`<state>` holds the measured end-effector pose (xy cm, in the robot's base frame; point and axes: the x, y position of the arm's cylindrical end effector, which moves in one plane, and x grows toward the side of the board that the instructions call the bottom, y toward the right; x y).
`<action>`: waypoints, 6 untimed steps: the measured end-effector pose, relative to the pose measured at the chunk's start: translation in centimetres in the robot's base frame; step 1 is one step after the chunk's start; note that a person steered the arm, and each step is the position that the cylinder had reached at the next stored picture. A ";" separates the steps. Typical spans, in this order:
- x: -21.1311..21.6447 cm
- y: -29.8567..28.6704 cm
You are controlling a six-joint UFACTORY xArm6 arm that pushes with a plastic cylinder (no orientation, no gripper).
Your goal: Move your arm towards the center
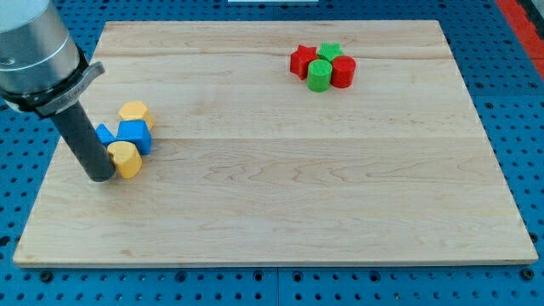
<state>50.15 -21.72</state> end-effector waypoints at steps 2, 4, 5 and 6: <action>3.6 4.9; 1.2 12.5; -2.2 20.0; -3.3 23.4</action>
